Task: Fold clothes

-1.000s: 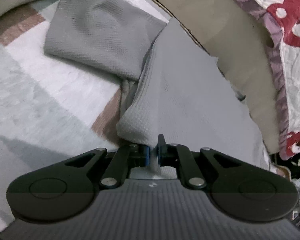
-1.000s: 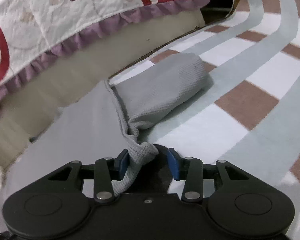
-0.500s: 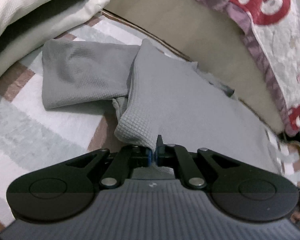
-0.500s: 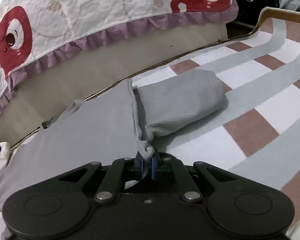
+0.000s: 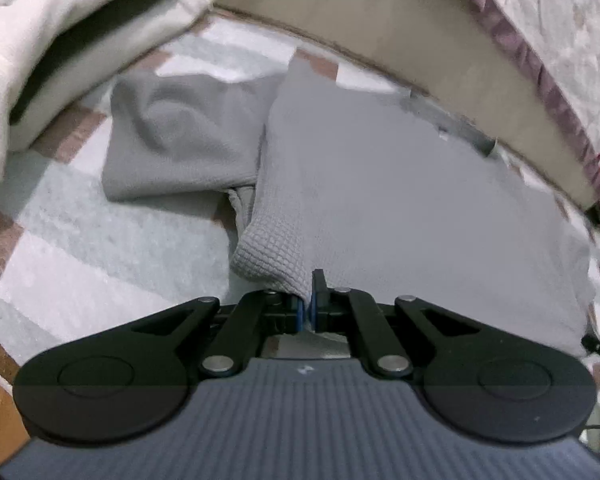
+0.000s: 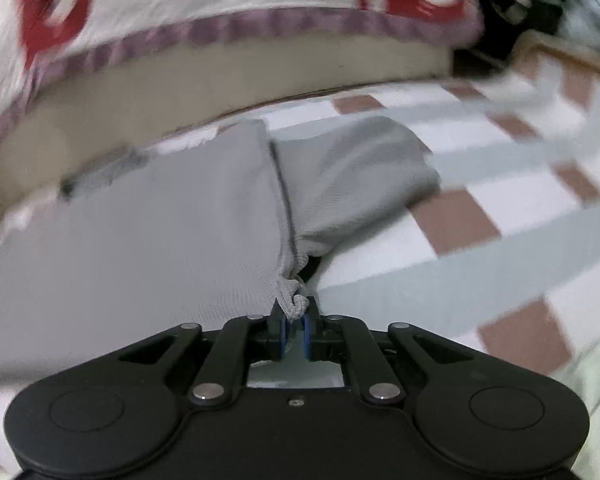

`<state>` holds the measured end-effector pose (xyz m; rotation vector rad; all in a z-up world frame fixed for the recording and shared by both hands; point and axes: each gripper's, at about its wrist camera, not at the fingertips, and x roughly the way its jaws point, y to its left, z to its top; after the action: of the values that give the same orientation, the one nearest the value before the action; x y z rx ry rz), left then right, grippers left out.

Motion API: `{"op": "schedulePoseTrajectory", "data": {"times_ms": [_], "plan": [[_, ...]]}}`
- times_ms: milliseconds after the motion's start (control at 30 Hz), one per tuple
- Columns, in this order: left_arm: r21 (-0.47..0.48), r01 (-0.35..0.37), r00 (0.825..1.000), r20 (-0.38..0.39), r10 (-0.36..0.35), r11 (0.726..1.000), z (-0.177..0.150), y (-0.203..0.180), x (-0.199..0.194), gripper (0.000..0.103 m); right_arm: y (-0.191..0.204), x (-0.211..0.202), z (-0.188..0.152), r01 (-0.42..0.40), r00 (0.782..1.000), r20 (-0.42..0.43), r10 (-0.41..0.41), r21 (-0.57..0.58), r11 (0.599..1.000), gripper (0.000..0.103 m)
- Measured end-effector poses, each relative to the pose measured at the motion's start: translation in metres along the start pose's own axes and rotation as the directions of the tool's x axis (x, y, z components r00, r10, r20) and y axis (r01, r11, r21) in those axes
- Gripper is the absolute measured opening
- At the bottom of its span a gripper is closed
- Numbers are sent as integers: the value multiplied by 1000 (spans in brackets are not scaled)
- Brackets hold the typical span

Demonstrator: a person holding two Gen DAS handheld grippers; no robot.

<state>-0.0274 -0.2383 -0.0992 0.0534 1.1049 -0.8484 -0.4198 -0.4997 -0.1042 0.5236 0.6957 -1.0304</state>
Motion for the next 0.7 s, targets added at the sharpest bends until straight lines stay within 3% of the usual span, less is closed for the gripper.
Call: {"op": "schedulePoseTrajectory", "data": {"times_ms": [100,167,333,400,467,500,567,633,700], "plan": [[9,-8,1000,-8,8,1000,0,-2,1,3,16,2,-8,209,978,41,-205,-141,968,26],[7,-9,1000,-13,9,1000,0,-2,1,3,18,-6,-9,185,982,52,-179,-138,973,22],[-42,15,1000,-23,-16,999,1,6,6,5,47,-31,0,122,988,109,-111,-105,987,24],[-62,25,999,-27,-27,998,2,9,8,5,71,-36,2,40,994,103,-32,-78,996,30],[-82,35,999,-30,-37,996,2,12,10,5,101,-43,-1,-67,995,74,72,-62,996,46],[-92,39,999,-32,-42,995,3,13,11,5,115,-50,-6,-91,993,74,97,-69,993,46],[-112,49,998,-35,-53,992,3,16,13,5,143,-70,-24,-87,988,117,98,-91,992,49],[-132,58,997,-38,-64,990,4,19,15,5,165,-90,-50,-88,978,167,123,-202,975,54],[-121,63,998,-24,-66,991,3,18,14,5,177,-89,-60,-80,981,148,127,-285,955,54]]}}
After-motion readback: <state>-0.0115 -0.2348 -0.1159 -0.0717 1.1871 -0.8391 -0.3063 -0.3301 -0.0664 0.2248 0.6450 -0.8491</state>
